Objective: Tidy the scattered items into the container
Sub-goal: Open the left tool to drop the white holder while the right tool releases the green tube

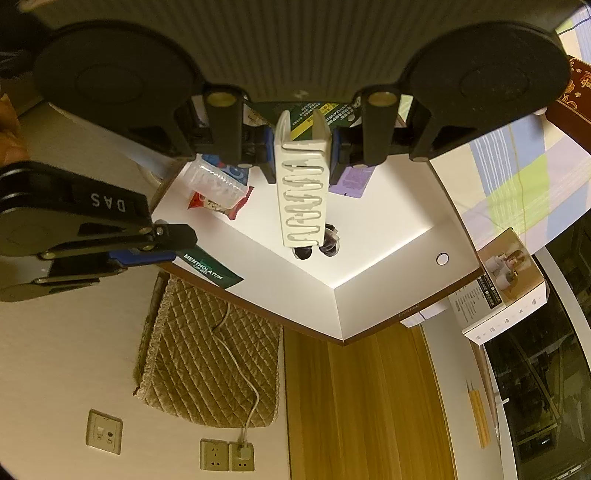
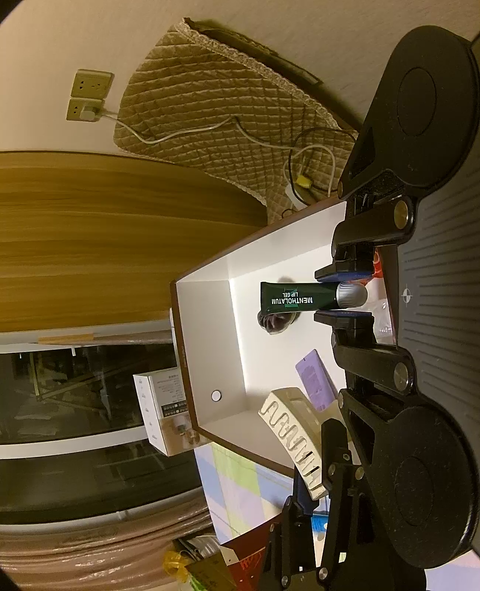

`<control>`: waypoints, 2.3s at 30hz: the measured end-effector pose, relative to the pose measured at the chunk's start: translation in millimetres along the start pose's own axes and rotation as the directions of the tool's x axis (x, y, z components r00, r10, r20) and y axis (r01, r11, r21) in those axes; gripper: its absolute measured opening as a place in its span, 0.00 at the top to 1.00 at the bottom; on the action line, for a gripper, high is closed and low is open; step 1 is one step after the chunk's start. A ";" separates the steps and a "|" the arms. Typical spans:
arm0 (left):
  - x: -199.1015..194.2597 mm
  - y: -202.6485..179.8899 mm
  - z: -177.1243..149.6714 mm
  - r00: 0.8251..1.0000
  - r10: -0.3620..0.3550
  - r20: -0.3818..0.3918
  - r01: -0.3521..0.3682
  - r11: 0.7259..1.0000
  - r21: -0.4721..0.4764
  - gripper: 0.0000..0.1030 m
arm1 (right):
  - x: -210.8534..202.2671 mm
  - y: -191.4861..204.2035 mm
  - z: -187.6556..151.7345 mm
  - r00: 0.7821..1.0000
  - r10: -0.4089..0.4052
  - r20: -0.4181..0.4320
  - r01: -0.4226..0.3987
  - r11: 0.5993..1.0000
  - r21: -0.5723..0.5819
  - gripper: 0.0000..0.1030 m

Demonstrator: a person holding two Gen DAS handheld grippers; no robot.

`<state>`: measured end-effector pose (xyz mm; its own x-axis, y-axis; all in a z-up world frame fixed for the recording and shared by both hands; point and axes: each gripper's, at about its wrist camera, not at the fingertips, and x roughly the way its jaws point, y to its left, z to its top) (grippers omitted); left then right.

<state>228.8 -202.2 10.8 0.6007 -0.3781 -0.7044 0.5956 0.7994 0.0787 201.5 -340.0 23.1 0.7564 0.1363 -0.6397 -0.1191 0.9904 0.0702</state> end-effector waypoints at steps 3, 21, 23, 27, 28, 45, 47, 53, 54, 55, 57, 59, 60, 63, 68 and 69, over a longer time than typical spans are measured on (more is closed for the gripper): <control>2.4 -0.7 0.3 1.000 -0.001 -0.006 0.001 1.000 0.005 0.78 | 1.3 -0.2 0.1 1.000 0.000 -0.001 0.000 1.000 0.000 0.83; -19.6 10.6 -8.4 0.998 0.058 0.021 -0.057 0.998 -0.014 0.65 | 3.5 10.2 3.5 1.000 0.026 0.002 -0.026 1.000 -0.014 0.83; -21.7 12.3 -10.4 0.998 0.059 0.021 -0.059 0.998 -0.020 0.65 | 4.4 14.3 4.1 0.999 0.034 0.001 -0.034 0.999 -0.021 0.83; -23.6 17.3 -13.1 0.998 0.065 0.018 -0.064 0.997 -0.033 0.65 | 8.6 21.9 4.8 0.999 0.051 -0.014 -0.052 0.998 -0.037 0.83; -24.0 18.3 -13.9 0.998 0.067 0.017 -0.066 0.997 -0.034 0.63 | 10.2 23.7 4.9 0.998 0.055 -0.020 -0.056 0.998 -0.041 0.83; -31.3 32.2 -24.6 0.996 0.084 0.013 -0.083 0.995 -0.060 0.53 | 28.0 37.4 6.5 0.998 0.054 -0.042 -0.057 0.995 -0.084 0.82; -32.0 33.3 -26.5 0.996 0.087 0.010 -0.086 0.994 -0.064 0.53 | 26.7 35.2 5.6 0.998 0.044 -0.039 -0.047 0.996 -0.079 0.82; -36.5 36.0 -34.2 0.996 0.091 0.003 -0.090 0.993 -0.080 0.53 | 18.3 28.6 2.6 0.998 0.049 -0.035 -0.051 0.997 -0.055 0.82; -37.6 35.9 -35.3 0.996 0.092 0.002 -0.091 0.992 -0.082 0.53 | 16.2 28.1 2.4 0.998 0.051 -0.033 -0.053 0.997 -0.049 0.82; -39.0 35.8 -36.4 0.996 0.092 0.002 -0.092 0.992 -0.084 0.53 | 14.3 28.1 2.7 0.998 0.052 -0.031 -0.054 0.997 -0.046 0.82; -42.3 35.7 -38.5 0.996 0.094 0.003 -0.094 0.992 -0.088 0.51 | 10.2 29.3 2.5 0.998 0.056 -0.028 -0.057 0.998 -0.040 0.82; -45.9 35.8 -40.2 0.995 0.097 0.005 -0.096 0.991 -0.091 0.50 | 5.3 32.1 2.7 0.998 0.062 -0.022 -0.063 0.997 -0.036 0.82; -47.7 36.2 -40.9 0.995 0.098 0.005 -0.097 0.991 -0.093 0.50 | 3.1 33.5 3.0 0.998 0.065 -0.019 -0.066 0.997 -0.035 0.82; -54.8 37.8 -44.1 0.995 0.102 0.007 -0.101 0.990 -0.101 0.50 | -5.0 39.2 4.0 0.997 0.075 -0.009 -0.075 0.997 -0.033 0.82; -69.2 42.4 -53.1 0.993 0.114 0.010 -0.112 0.986 -0.123 0.48 | -18.4 49.4 5.2 0.996 0.087 0.005 -0.087 0.996 -0.024 0.82; -72.6 43.4 -55.7 0.993 0.117 0.009 -0.115 0.985 -0.129 0.48 | -21.3 51.7 4.9 0.996 0.089 0.007 -0.089 0.996 -0.023 0.82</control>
<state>181.4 -114.0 26.1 0.6711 -0.2860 -0.6840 0.4488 0.8911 0.0677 182.3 -291.6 44.2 0.7472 0.2240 -0.6257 -0.2006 0.9736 0.1090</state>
